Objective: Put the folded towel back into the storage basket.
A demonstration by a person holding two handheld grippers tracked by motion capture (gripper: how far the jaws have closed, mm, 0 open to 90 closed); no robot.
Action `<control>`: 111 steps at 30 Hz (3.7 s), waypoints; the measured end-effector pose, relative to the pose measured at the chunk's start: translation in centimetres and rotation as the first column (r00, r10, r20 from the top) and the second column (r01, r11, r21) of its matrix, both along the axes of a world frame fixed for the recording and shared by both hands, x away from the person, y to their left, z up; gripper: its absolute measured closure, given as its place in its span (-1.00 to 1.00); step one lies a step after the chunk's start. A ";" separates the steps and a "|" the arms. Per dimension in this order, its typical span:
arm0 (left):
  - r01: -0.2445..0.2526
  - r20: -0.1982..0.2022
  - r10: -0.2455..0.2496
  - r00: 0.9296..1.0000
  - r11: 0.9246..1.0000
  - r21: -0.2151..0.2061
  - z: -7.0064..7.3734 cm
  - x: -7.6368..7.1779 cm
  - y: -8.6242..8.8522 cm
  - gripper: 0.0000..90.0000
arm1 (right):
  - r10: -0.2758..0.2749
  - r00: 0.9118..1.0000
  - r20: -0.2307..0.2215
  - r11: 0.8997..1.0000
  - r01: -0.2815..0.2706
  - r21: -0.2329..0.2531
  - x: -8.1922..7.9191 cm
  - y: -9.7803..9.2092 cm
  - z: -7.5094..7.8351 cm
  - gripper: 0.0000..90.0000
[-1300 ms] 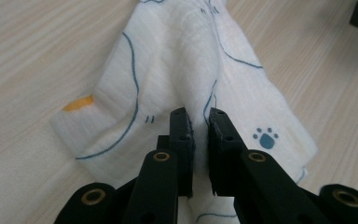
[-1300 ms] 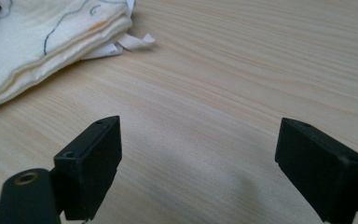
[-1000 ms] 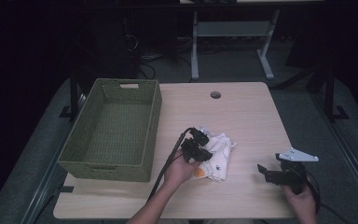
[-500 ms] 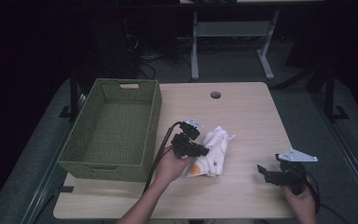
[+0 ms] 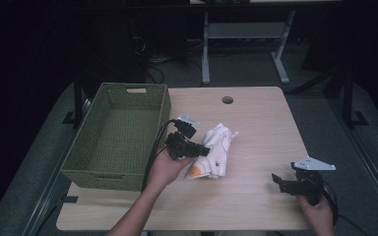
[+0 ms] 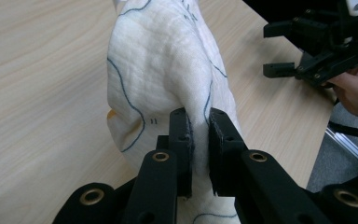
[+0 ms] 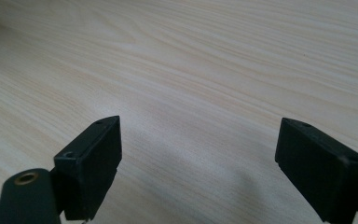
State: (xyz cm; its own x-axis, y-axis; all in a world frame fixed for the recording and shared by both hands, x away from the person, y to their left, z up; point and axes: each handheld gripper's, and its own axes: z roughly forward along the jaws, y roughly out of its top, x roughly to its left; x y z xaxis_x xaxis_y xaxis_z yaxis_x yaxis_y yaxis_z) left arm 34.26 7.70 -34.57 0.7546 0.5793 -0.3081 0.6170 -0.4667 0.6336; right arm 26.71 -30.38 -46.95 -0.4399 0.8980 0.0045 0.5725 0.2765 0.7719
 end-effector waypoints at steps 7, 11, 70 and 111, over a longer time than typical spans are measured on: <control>-0.007 0.004 0.007 1.000 1.000 -0.010 1.3 0.1 1.0 0.82 | -0.005 1.000 0.002 1.000 0.005 0.001 -0.1 0.0 0.0 -0.68; -0.013 0.008 0.014 1.000 1.000 -0.021 2.2 0.2 2.0 0.82 | -0.005 1.000 0.001 1.000 0.005 -0.002 -0.1 0.0 0.0 -0.68; -0.160 0.018 0.162 0.987 0.982 -0.096 7.7 0.2 14.0 0.82 | -0.008 1.000 -0.009 1.000 0.008 -0.024 0.0 0.2 -0.1 -0.68; -0.264 -0.047 0.262 0.964 0.963 -0.044 4.7 2.7 22.0 0.79 | -0.024 1.000 -0.014 0.999 0.024 -0.036 0.3 -0.1 -0.2 -0.68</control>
